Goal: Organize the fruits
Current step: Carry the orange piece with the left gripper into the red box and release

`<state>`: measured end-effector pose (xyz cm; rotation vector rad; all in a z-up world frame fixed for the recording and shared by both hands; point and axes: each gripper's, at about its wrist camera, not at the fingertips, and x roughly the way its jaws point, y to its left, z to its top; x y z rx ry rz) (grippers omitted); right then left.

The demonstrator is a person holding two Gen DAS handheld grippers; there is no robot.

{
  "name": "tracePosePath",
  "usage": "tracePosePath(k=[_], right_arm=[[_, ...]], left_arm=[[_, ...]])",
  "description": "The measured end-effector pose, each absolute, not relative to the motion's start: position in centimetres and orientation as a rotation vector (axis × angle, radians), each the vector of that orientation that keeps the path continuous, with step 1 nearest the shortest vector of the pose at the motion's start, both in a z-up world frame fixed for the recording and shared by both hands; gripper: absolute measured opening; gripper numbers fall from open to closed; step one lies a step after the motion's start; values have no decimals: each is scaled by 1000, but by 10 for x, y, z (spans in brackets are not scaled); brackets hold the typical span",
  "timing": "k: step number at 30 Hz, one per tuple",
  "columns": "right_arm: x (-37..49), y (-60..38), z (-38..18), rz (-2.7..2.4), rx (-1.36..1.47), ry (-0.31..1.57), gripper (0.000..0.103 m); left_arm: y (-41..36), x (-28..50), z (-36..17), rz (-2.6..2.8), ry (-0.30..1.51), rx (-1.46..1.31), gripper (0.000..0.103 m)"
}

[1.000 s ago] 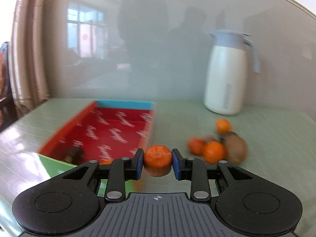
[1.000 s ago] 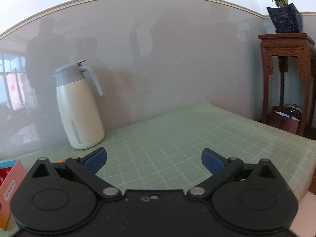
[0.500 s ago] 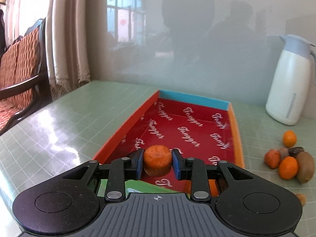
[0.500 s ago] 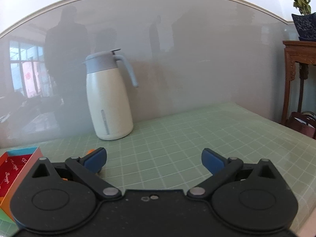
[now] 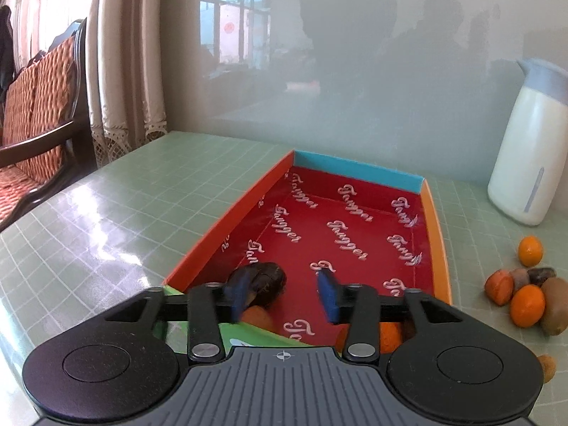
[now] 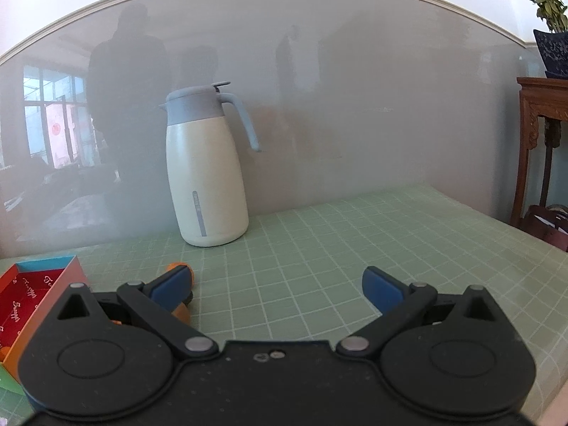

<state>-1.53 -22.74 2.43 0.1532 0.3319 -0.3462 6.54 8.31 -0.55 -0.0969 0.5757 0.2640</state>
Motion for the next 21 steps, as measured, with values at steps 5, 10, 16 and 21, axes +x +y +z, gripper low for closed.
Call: tracePosePath(k=[5,10,16,21], right_arm=[[-17,-228,24,-346,151,331,103],[-17,-227,23,-343,157,331,103],[-16,-224,23,-332,153,336,103],[-16,-220,23,-323,147,338,103]], left_arm=[[89,57,-1,296,548,-102,58],[97,42,7,344,505,-89,88],[109,28,17,365,500,-62,93],[127,11,23,387,493,-62,97]])
